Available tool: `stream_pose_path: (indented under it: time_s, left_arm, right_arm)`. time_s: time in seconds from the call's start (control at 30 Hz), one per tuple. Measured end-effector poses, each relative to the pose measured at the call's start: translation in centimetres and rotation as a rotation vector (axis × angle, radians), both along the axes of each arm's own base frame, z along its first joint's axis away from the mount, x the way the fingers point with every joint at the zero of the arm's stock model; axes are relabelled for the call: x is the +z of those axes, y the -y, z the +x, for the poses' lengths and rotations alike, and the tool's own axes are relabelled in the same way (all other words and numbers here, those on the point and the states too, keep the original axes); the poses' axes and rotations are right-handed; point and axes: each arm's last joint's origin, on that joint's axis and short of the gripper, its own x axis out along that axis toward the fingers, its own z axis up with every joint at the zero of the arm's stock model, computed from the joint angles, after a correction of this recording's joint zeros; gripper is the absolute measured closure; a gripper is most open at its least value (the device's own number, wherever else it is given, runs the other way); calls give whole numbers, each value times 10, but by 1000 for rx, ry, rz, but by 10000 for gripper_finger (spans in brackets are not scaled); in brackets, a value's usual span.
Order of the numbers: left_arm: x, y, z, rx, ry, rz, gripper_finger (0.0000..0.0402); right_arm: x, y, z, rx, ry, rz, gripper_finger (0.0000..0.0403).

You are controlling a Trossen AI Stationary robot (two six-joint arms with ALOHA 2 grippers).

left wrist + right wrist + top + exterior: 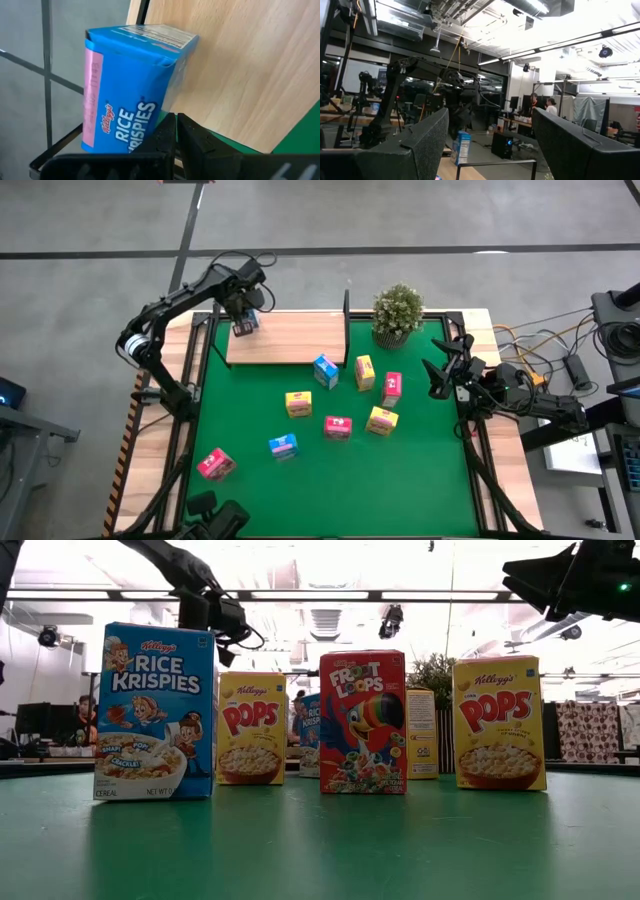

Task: Stack cereal on shelf
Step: Put the left blue cereal box on the shelf, then put the left yellow cereal box on the shelf

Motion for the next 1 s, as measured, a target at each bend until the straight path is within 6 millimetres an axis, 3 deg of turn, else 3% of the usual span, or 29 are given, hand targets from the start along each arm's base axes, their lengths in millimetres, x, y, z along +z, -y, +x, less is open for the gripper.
stream_pose_path:
  time_s: [0.37, 0.5, 0.73, 1.0]
  left_arm:
    - [15, 17, 8, 29, 35, 17, 402]
    - [31, 37, 13, 6, 194, -21, 402]
    - [57, 90, 27, -132, 664, -131, 402]
    - [43, 169, 45, -281, 874, -156, 402]
  right_arm:
    - [0, 0, 0, 3, 1, 4, 129]
    - [0, 0, 0, 10, 9, 19, 129]
    - [1, 0, 0, 18, 24, 30, 129]
    - [2, 0, -1, 20, 37, 30, 129]
